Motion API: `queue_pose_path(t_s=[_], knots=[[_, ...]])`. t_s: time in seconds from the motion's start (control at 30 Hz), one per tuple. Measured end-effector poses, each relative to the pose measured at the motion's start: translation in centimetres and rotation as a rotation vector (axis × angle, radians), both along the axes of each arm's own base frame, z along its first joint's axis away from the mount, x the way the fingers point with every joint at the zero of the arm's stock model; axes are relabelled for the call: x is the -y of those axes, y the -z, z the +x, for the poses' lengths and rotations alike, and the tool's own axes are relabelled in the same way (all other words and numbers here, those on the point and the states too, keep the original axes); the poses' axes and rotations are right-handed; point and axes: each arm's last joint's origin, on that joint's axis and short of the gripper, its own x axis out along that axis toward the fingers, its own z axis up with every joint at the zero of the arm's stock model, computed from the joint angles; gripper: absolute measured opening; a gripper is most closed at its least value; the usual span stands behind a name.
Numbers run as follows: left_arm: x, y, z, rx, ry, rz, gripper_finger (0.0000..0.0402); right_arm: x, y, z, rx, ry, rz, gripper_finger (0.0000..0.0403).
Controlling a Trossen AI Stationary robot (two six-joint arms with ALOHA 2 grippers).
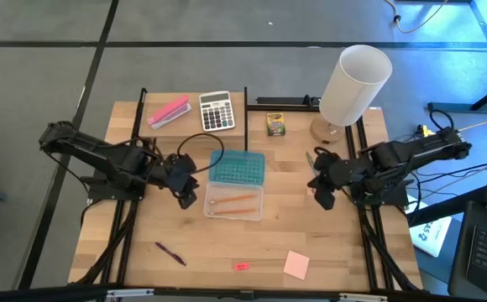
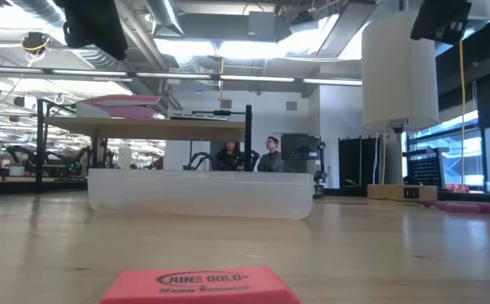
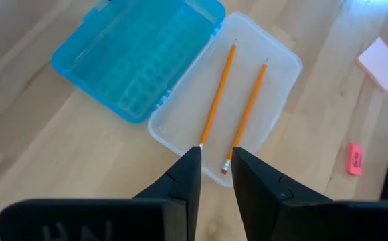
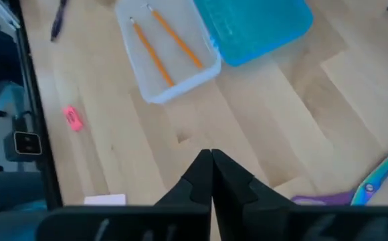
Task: Pack school essentials
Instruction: Put the purple scissors into the blue supply box
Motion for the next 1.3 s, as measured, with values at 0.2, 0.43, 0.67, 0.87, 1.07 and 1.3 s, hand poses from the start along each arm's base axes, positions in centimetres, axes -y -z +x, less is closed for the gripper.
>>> queue_pose_path(t_s=[0.2, 0.43, 0.67, 0.87, 1.07, 1.3], knots=[[-0.1, 0.0, -0.1, -0.001, -0.015, 0.021, 0.0074, 0.2, 0.6, 1.1, -0.015, 0.109, 0.012, 0.0006], [-0.1, 0.1, -0.2, -0.022, -0.014, 0.028, 0.0076, 0.1, 1.9, 1.8, -0.146, 0.142, 0.099, 0.0003], [-0.1, 0.1, -0.2, -0.022, -0.011, 0.03, 0.0076, 0.6, 2.3, 1.4, -0.224, 0.293, 0.196, 0.0015], [-0.1, 0.1, -0.2, -0.022, -0.009, 0.032, 0.0078, 1.9, 3.0, 0.6, -0.341, 0.505, 0.206, 0.0062], [-0.2, 0.1, -0.2, -0.021, -0.013, 0.04, 0.0078, 2.6, 3.2, 0.7, -0.374, 0.528, 0.214, 0.0129], [-0.2, 0.1, -0.2, -0.02, -0.013, 0.04, 0.0078, 3.1, 4.7, 2.0, -0.422, 0.611, 0.242, 0.0194]])
